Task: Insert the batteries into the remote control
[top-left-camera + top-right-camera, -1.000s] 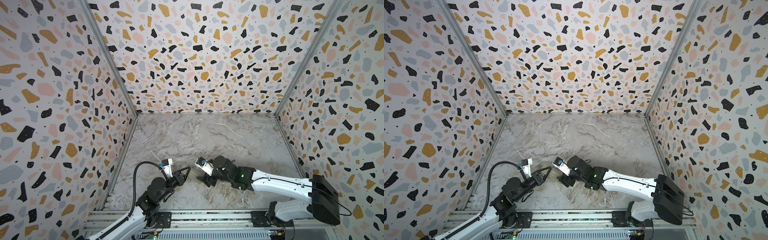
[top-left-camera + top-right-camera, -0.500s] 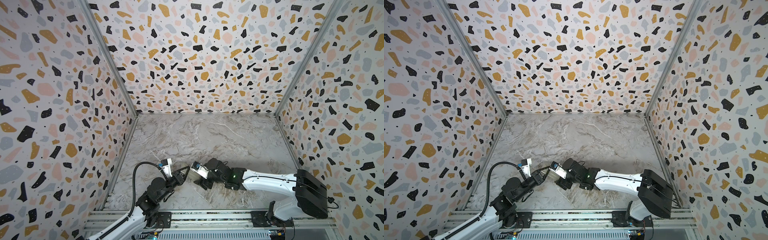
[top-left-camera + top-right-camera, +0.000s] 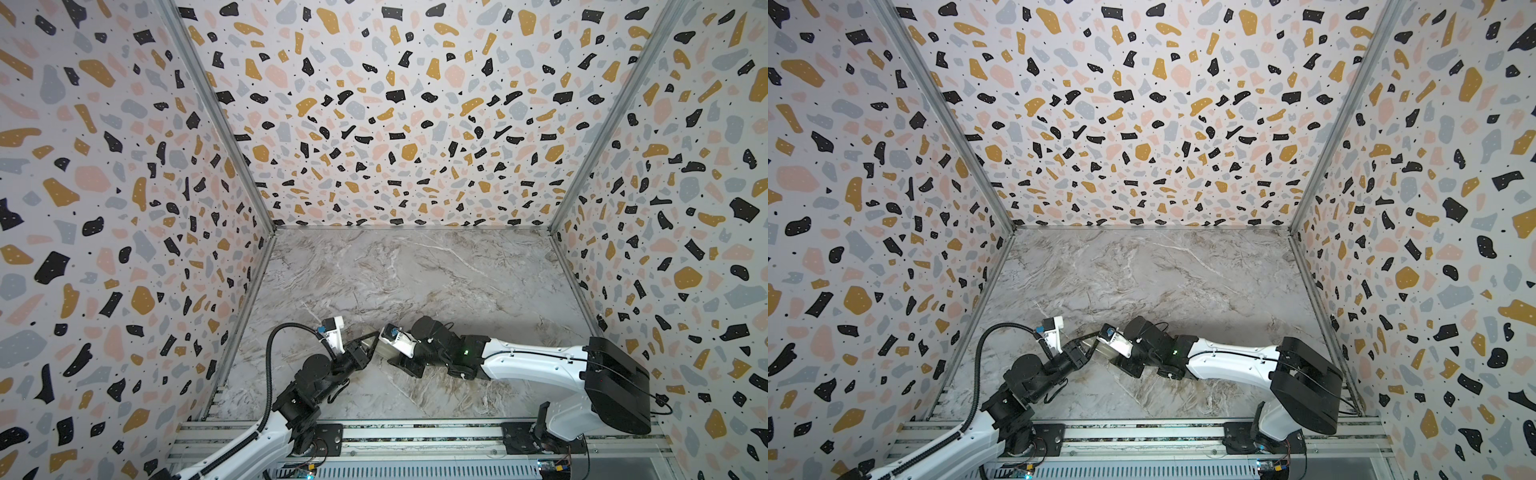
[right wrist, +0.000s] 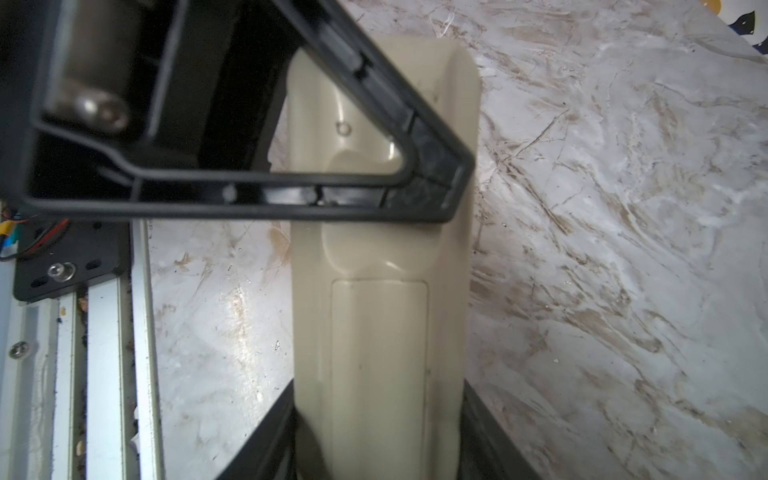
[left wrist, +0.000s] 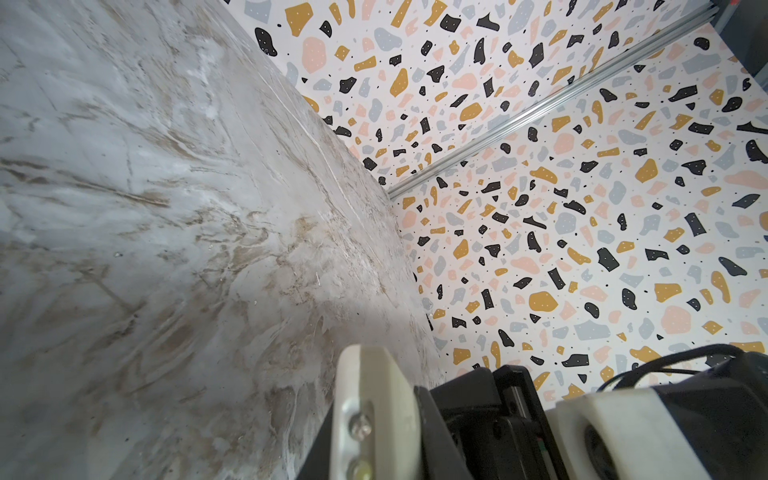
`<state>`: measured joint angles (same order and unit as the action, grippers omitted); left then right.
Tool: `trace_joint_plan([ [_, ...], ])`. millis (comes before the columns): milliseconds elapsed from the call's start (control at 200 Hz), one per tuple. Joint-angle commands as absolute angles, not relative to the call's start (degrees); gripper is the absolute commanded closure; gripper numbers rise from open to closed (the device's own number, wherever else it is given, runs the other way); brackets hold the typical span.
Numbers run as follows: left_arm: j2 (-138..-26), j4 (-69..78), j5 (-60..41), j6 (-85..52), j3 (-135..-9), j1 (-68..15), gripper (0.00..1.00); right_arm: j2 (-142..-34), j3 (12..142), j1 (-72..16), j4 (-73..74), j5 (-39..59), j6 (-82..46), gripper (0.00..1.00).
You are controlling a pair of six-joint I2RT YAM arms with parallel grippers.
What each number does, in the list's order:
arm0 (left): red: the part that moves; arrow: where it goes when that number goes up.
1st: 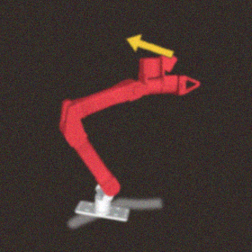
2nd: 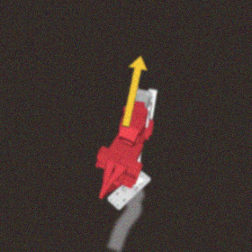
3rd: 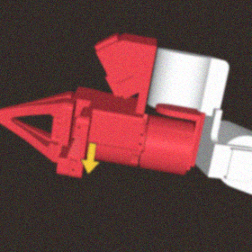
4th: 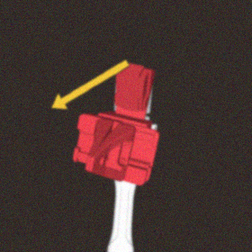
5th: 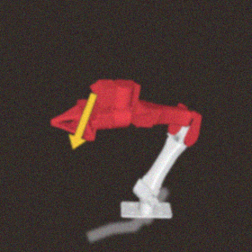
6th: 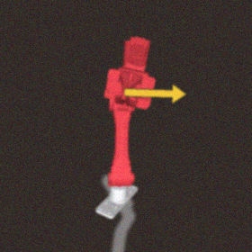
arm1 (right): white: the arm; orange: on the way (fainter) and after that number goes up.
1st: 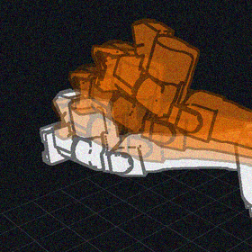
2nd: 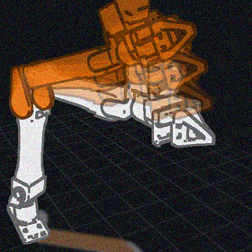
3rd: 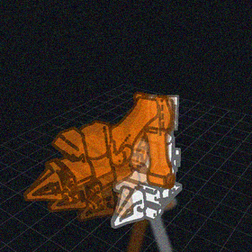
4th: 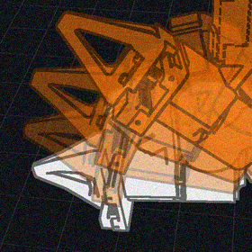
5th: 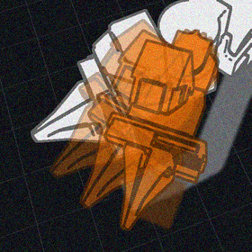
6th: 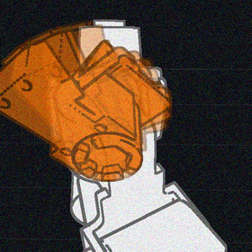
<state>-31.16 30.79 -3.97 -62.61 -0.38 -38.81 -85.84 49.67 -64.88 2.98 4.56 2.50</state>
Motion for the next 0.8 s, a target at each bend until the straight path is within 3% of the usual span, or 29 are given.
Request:
trace_joint_plan([
  [0, -31.34, 35.16, -4.84, -62.02, 1.03, -39.02, 1.00, -85.01, 50.75, -64.95, 4.04, 4.80, 2.84, 0.75],
  [150, -31.72, 31.63, -6.72, -58.66, -1.27, -39.02, 1.00, -83.97, 49.60, -64.32, 4.84, 4.83, 2.64, 0.86],
  [225, -31.65, 29.75, -7.72, -56.72, -2.57, -39.02, 0.79, -82.70, 48.51, -63.41, 5.15, 4.99, 2.55, 0.89],
  [320, -31.55, 27.30, -8.00, -54.55, -3.92, -39.02, 0.44, -80.71, 47.26, -62.27, 5.20, 5.35, 2.63, 0.92],
  [440, -31.09, 25.47, -8.23, -52.06, -5.24, -39.02, 0.20, -78.33, 45.65, -60.52, 4.94, 6.04, 2.78, 0.94],
  [686, -30.82, 27.34, -13.77, -42.34, -6.17, -40.06, 0.02, -71.93, 42.27, -55.77, 4.32, 11.16, 2.05, 0.97],
  [796, -28.84, 29.95, -14.80, -39.39, -6.32, -41.92, 0.00, -68.15, 40.46, -52.53, 4.98, 18.07, 1.17, 0.98],
])
